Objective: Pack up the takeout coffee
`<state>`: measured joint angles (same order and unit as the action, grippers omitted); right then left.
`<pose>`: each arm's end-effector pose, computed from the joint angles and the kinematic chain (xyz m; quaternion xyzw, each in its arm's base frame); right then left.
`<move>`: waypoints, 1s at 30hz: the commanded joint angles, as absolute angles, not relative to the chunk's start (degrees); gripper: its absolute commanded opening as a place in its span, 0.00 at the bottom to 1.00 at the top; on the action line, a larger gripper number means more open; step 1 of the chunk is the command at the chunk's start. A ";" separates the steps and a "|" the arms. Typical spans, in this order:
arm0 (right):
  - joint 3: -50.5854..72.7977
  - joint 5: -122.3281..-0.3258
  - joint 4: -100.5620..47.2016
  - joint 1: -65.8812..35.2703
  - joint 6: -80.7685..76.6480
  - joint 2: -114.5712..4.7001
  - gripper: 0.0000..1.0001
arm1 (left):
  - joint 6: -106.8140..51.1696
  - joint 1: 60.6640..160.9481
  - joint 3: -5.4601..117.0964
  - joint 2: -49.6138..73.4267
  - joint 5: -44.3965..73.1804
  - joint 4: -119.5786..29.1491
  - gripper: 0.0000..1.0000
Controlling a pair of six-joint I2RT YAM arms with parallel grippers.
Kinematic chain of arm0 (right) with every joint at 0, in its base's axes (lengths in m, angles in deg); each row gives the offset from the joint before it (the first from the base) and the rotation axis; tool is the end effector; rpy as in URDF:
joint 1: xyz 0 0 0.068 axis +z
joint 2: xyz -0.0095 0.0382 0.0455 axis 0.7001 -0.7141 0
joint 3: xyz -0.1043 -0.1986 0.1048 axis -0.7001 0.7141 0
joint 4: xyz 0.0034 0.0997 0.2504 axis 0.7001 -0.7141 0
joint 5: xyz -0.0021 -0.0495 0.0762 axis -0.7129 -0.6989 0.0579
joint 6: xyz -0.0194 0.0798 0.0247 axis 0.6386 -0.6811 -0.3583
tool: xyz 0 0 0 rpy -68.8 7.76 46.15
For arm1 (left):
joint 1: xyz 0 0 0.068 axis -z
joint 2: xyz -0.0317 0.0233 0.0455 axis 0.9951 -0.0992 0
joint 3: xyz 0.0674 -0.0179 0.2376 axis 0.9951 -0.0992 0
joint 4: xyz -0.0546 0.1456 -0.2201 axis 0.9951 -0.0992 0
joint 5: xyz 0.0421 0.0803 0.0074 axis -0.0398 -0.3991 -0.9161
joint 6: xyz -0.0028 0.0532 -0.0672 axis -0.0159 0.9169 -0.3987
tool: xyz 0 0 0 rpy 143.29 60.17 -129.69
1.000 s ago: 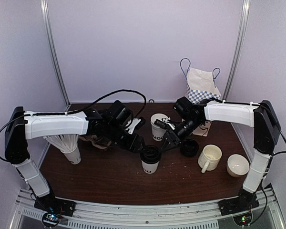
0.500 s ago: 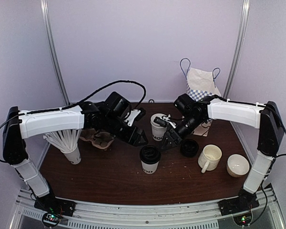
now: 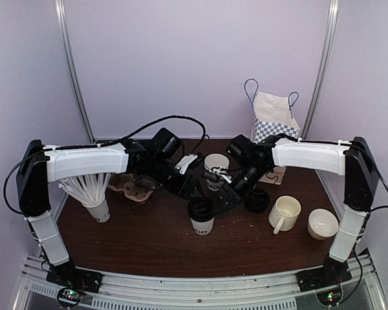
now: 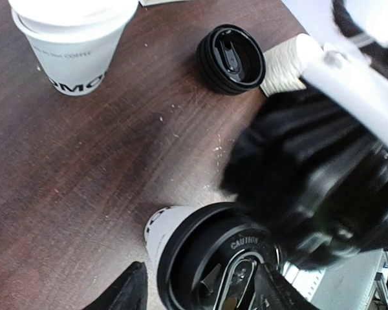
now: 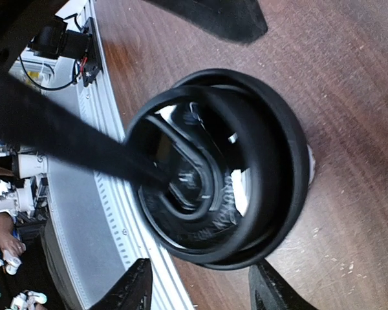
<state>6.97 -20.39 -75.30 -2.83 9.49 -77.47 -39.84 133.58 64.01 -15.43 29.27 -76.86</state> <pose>0.2377 0.2870 0.1785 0.4104 -0.8050 -0.4284 0.0013 0.2504 -0.3366 0.1915 0.2696 0.8884 -0.3424 0.1445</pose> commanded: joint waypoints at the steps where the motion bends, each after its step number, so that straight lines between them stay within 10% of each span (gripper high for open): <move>1: 2.22 -23.45 -77.27 -3.83 10.64 -80.35 0.48 | -39.86 133.07 64.15 -15.48 32.89 -74.17 0.59; 30: -3.39 -26.96 -81.46 -7.32 13.01 -83.99 0.49 | -41.88 133.00 58.46 -9.82 30.35 -68.84 0.65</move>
